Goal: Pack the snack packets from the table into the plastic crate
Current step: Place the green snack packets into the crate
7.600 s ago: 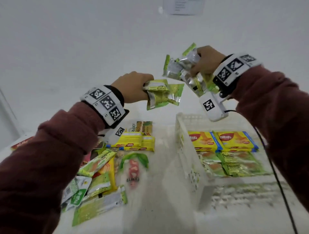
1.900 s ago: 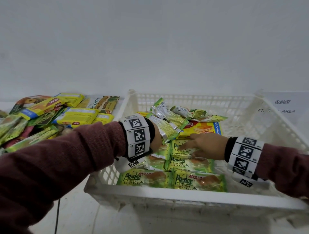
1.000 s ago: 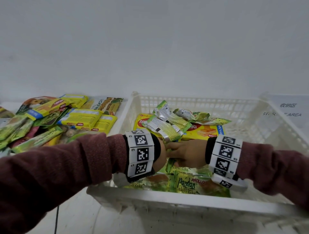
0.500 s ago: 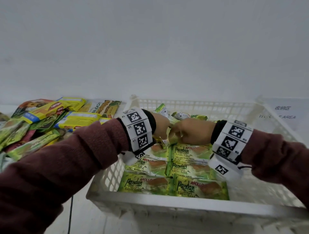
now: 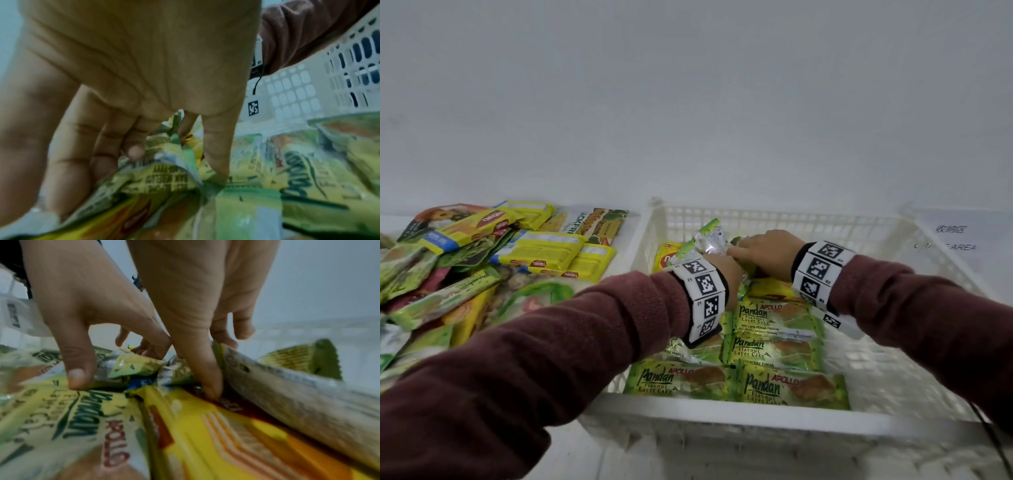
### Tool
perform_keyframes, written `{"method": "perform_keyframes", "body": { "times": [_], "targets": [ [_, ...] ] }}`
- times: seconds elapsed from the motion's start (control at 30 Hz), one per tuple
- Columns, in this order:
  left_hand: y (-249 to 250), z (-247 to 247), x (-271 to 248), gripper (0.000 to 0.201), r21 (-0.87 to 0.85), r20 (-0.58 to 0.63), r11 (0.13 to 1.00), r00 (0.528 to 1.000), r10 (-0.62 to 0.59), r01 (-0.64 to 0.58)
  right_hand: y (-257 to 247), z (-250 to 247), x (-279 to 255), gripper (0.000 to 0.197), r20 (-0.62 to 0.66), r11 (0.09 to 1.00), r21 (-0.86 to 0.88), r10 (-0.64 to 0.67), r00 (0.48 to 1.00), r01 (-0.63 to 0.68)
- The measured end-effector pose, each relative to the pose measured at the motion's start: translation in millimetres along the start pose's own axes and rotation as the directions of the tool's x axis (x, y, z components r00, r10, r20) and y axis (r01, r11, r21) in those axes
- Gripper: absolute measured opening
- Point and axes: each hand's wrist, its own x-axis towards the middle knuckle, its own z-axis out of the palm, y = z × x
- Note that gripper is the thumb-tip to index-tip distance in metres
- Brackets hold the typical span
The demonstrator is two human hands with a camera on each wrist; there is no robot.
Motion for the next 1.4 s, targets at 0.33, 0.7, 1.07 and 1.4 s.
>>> {"method": "perform_keyframes", "body": {
  "times": [0.33,0.7,1.07,1.4],
  "targets": [
    [-15.5,-33.6,-26.6,0.022,-0.006,-0.157,0.999,0.987,-0.043,0.042,18.1,-3.7,-12.2,0.027,-0.297,0.798,0.602,0.211,0.931,0.011],
    [-64.8,-71.3,-55.9,0.032,-0.409,-0.285,0.912,0.955,-0.087,-0.039,36.5,-59.1,-41.6,0.026,-0.053,-0.070,0.993,0.474,0.879,0.098],
    [-21.4,-38.9,-54.9,0.026,-0.688,-0.114,0.722,0.994,-0.008,-0.073,40.6,-26.1,-70.3,0.018,-0.035,0.447,0.888,0.306,0.951,-0.111],
    [-12.0,-9.3,-41.4,0.042,-0.203,0.202,0.968,0.973,-0.109,0.150,-13.6,13.1,-57.4,0.021,0.104,0.728,0.685,-0.065,0.992,-0.024]
  ]
}}
